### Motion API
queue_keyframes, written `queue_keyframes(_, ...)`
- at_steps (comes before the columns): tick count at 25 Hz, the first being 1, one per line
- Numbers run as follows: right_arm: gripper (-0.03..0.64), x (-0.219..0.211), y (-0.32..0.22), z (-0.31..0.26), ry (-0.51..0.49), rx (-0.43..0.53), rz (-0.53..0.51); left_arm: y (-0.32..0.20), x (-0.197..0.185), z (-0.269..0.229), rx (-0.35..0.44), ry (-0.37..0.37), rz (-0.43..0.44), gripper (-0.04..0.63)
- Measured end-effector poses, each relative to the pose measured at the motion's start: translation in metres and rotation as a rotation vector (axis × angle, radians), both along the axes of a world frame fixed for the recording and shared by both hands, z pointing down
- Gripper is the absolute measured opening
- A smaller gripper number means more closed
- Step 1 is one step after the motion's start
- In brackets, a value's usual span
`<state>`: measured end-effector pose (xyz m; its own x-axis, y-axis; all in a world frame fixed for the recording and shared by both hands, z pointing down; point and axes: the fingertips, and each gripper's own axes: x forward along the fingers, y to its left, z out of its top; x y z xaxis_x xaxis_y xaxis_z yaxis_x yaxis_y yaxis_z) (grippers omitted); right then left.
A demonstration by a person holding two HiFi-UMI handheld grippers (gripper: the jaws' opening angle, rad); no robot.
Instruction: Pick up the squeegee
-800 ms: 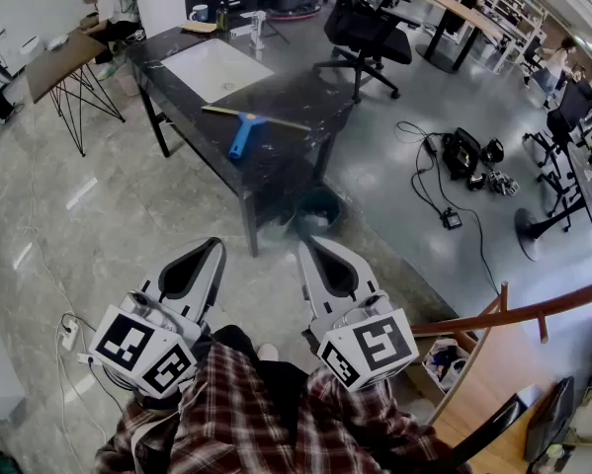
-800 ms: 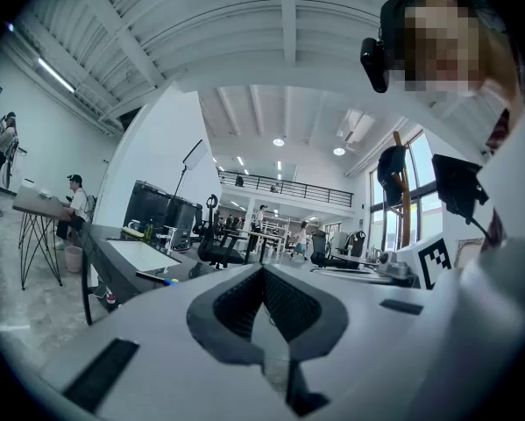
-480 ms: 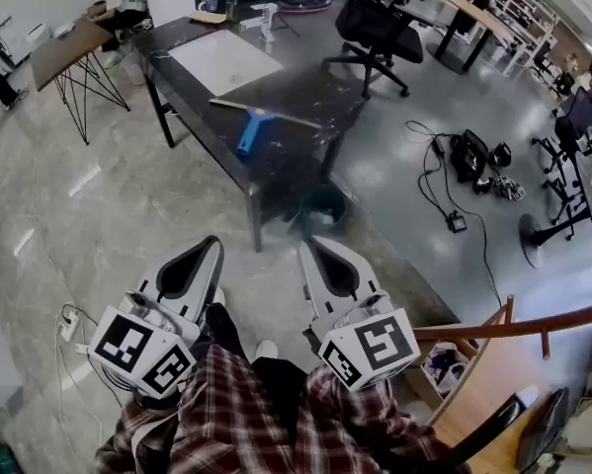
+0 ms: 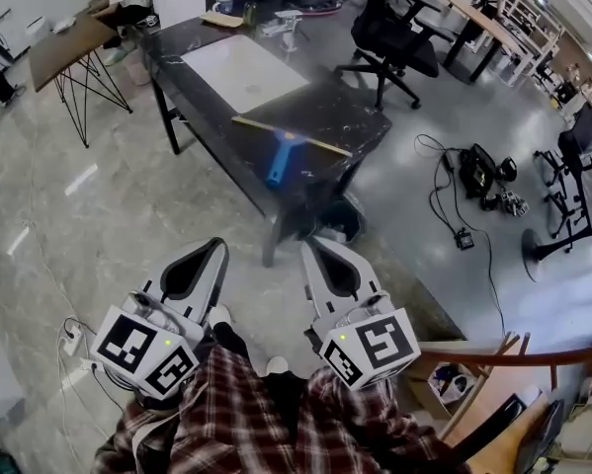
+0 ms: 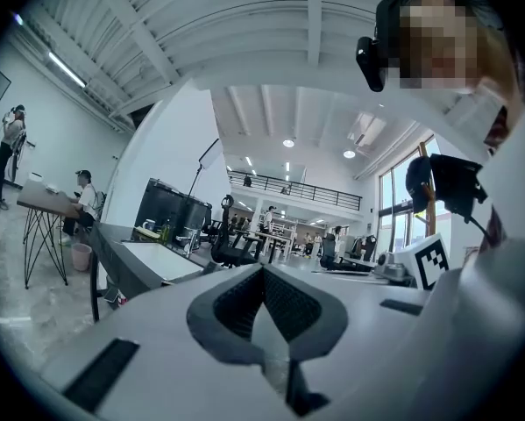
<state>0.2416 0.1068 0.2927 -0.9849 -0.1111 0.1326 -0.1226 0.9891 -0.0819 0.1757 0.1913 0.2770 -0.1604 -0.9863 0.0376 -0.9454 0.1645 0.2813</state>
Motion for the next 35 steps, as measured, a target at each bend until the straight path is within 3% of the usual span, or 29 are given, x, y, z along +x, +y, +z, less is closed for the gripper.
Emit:
queue_keyframes(10, 0.012, -0.14, -0.018, 0.003, 0.015, 0.01, 0.09, 0.003, -0.14, -0.003, 0.007, -0.024, 0.054, 0.009)
queue_keyframes(19, 0.012, -0.199, -0.03, 0.023, 0.059, -0.011, 0.152, 0.0, -0.209, 0.018, -0.011, 0.025, 0.076, 0.009)
queue_keyframes(26, 0.012, -0.25, -0.078, 0.037, 0.088, -0.013, 0.189, -0.043, -0.269, 0.03, -0.01, 0.047, 0.093, 0.009)
queue_keyframes(35, 0.012, -0.336, -0.166, 0.035, 0.069, -0.03, 0.215, -0.139, -0.351, 0.019, -0.018, 0.009, 0.15, 0.009)
